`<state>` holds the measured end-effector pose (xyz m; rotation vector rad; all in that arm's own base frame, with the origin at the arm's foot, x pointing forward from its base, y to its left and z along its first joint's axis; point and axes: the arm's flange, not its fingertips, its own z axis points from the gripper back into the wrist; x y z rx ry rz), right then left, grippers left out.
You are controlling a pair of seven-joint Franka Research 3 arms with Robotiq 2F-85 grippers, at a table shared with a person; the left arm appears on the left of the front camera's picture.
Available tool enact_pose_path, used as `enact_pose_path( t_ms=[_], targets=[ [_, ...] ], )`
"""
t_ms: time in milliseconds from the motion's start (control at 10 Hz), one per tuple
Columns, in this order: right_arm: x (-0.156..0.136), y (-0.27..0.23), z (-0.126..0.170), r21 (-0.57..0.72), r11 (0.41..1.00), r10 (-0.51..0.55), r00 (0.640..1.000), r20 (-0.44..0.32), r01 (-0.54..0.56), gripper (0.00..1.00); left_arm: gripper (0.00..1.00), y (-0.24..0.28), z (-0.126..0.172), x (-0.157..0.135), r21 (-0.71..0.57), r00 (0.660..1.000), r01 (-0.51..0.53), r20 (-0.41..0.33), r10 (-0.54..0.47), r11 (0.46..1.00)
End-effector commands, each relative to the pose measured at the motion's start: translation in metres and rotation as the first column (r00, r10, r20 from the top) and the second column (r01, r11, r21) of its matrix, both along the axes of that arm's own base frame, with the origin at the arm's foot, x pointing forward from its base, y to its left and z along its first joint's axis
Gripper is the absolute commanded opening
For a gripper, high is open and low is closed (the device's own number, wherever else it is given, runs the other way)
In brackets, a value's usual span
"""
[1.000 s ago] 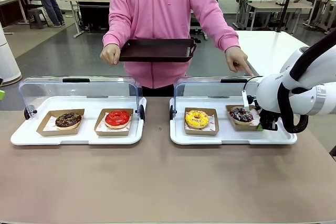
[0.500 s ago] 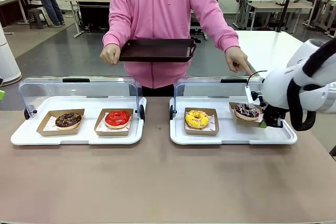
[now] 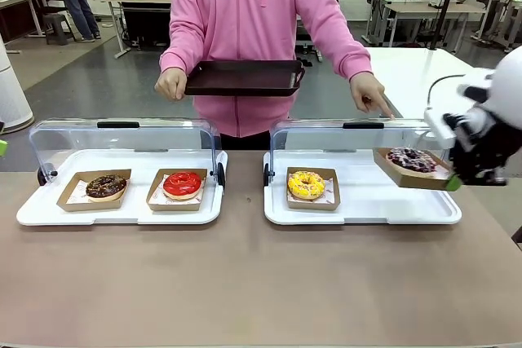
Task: Provide the desired donut to the person.
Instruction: Pick up and lift the Paper togo box containing the Donut pointed at by the person.
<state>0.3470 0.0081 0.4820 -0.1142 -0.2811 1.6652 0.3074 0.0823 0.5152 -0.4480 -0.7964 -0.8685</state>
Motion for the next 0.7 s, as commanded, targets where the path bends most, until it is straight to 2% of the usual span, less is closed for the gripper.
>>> enact_pose_path(
  t_ms=[0,200,300,400,500,600],
  targets=[
    [-0.095,-0.002,0.012,-0.024,0.994,0.108,0.993,0.037,-0.107,0.00,1.00,0.002,0.000,0.000,-0.008,1.000,0.016,0.014,-0.016,1.000],
    [-0.107,0.004,0.040,-0.009,0.992,0.127,0.986,0.106,-0.127,0.00,1.00,0.002,0.000,0.000,-0.008,1.000,0.016,0.014,-0.016,1.000],
    [-0.097,0.009,0.041,0.012,0.991,0.129,0.986,0.105,-0.131,0.00,1.00,0.002,0.000,0.000,-0.008,1.000,0.016,0.014,-0.016,1.000],
    [-0.079,0.014,0.039,0.024,0.994,0.109,0.993,0.055,-0.110,0.00,1.00,0.002,0.000,0.000,-0.008,1.000,0.016,0.014,-0.016,1.000],
    [-0.094,0.004,0.082,0.000,0.992,0.122,0.988,0.099,-0.122,0.00,1.00,0.002,0.000,0.000,-0.008,1.000,0.016,0.014,-0.016,1.000],
    [-0.094,0.004,0.082,0.000,0.992,0.122,0.988,0.099,-0.122,0.00,1.00,0.002,0.000,0.000,-0.008,1.000,0.016,0.014,-0.016,1.000]
  ],
)
